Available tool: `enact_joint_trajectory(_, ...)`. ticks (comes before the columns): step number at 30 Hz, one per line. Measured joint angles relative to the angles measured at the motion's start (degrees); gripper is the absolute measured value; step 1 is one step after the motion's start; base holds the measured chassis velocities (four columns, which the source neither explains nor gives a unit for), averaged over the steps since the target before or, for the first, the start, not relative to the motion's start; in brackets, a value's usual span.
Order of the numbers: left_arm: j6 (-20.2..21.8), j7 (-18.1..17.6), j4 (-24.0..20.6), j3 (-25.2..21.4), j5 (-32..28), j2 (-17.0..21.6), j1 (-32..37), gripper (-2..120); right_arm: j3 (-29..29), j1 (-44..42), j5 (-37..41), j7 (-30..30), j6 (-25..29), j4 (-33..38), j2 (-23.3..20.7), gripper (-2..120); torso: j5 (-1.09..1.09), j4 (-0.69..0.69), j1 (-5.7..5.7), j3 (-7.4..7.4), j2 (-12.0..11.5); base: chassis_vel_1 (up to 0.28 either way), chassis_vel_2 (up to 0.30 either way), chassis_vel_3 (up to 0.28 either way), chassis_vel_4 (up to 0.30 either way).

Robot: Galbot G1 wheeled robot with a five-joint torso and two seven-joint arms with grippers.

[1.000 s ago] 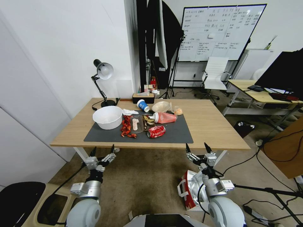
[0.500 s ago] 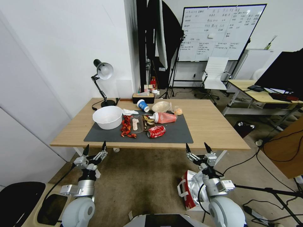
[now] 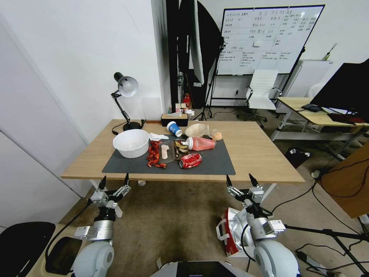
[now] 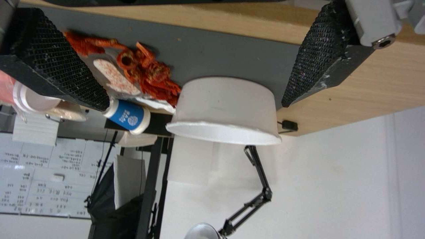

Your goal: Pick up the food delivery bag from the floor and place it on the table.

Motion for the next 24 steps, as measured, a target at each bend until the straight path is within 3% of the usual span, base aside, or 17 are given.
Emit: enact_joint_trajectory(24,2.76,-0.24,-0.92,0.70,-0.55,0.05,0.19,100,-0.30,0.16,0.24,0.71,0.49,-0.35,0.17,100,0.00,0.00,-3.28,-4.17,-7.46,0.000,0.000,0.000,0.000)
